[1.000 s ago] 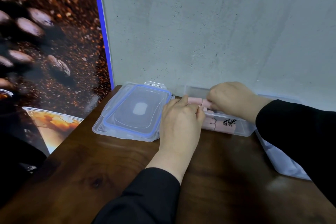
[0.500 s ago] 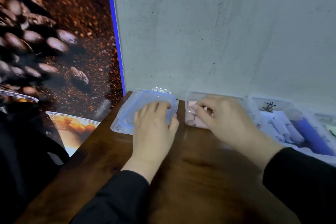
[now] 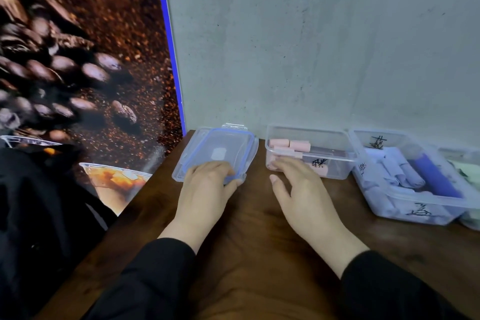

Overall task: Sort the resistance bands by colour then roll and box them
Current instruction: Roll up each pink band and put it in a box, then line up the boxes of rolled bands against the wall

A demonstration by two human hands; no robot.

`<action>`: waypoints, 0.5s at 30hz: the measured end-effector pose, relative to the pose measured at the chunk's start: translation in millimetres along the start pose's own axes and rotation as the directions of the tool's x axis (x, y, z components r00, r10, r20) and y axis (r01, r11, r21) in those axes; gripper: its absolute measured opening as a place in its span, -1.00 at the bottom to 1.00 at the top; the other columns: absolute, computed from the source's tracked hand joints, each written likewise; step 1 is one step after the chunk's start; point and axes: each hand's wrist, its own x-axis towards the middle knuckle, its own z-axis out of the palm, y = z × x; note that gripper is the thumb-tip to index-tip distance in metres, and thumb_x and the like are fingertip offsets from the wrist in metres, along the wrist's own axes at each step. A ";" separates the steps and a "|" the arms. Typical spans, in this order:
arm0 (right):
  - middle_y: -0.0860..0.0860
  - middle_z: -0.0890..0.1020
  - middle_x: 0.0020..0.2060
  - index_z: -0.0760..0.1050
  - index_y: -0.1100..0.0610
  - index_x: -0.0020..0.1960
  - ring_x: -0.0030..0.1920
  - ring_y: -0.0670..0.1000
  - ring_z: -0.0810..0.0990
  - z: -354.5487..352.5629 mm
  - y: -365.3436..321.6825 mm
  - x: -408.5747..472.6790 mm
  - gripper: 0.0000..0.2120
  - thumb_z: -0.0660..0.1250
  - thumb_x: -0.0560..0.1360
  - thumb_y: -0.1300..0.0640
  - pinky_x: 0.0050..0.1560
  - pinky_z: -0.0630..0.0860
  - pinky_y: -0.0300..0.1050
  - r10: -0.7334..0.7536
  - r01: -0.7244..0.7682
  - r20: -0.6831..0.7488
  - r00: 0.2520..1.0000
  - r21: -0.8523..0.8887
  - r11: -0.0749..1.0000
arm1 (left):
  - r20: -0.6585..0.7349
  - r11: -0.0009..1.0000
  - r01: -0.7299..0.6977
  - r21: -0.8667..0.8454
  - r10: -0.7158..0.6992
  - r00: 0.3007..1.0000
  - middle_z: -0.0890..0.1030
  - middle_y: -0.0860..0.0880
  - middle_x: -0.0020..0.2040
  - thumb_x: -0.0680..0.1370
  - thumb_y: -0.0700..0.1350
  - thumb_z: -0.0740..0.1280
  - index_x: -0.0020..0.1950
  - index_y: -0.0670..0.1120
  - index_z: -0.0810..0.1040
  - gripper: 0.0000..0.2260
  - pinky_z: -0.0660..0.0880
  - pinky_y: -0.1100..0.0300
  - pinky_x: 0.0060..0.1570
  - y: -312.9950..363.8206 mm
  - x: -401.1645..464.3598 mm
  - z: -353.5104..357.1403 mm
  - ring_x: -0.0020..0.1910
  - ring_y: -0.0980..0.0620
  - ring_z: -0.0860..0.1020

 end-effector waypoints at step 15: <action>-0.10 0.52 -0.30 0.39 0.01 -0.23 -0.21 0.03 0.46 14.4 6.3 67.6 -0.65 0.13 0.69 -0.08 0.29 0.38 0.09 0.153 -0.110 0.138 0.979 -0.281 0.953 | 0.043 1.000 -0.009 -0.013 0.010 0.999 0.56 0.12 -0.19 0.59 0.12 0.33 -0.11 0.06 0.50 -0.82 0.33 0.19 0.07 -3.1 7.2 5.4 -0.16 0.12 0.50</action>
